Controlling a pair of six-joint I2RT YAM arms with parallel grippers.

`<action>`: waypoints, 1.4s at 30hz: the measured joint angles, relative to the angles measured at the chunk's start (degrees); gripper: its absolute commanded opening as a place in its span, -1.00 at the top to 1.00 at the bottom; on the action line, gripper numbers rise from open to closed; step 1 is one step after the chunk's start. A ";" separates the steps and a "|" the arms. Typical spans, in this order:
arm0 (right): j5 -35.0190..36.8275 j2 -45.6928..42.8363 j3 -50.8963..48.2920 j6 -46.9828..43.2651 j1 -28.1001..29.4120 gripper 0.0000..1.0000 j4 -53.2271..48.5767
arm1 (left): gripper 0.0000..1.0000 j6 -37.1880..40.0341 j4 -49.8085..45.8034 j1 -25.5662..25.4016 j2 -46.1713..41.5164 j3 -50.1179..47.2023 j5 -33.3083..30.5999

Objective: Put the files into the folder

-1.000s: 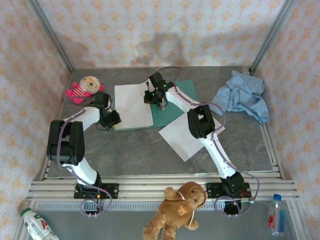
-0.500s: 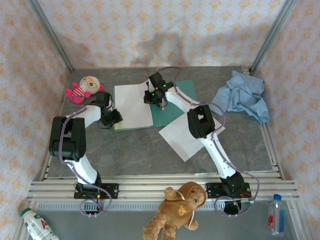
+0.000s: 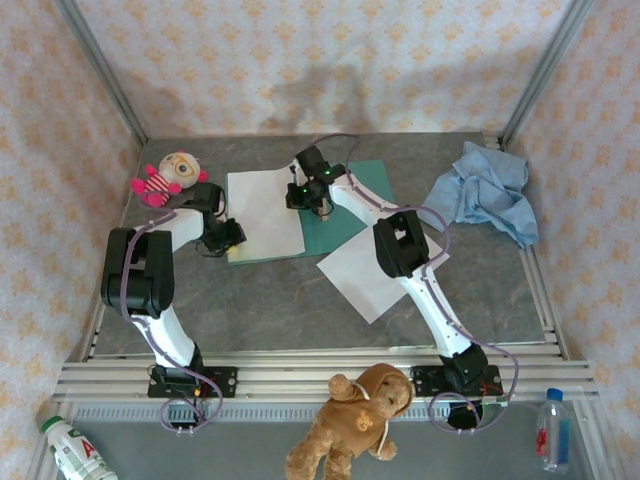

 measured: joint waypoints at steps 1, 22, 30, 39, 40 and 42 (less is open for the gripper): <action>0.00 -0.04 0.00 -0.39 0.00 0.90 -0.15 | 0.51 0.00 0.00 0.00 0.00 0.07 0.02; -0.61 -6.54 5.14 -4.81 -3.28 0.13 -9.66 | 0.40 1.27 -6.47 -0.92 -1.73 9.31 -3.06; 0.70 -19.17 -8.33 -5.75 -10.23 0.19 -7.69 | 0.24 1.49 -7.48 -5.62 -0.98 16.31 -5.40; 5.14 -19.93 -23.91 -4.04 -13.20 0.21 -3.52 | 0.11 1.16 -6.82 -9.68 11.61 27.74 -6.97; 5.66 -19.93 -24.72 -3.67 -13.20 0.21 -3.08 | 0.10 1.05 -6.73 -9.99 13.29 28.92 -7.17; 6.34 -19.93 -25.94 -2.93 -13.18 0.23 -1.84 | 0.09 0.98 -6.88 -10.23 15.87 30.93 -7.41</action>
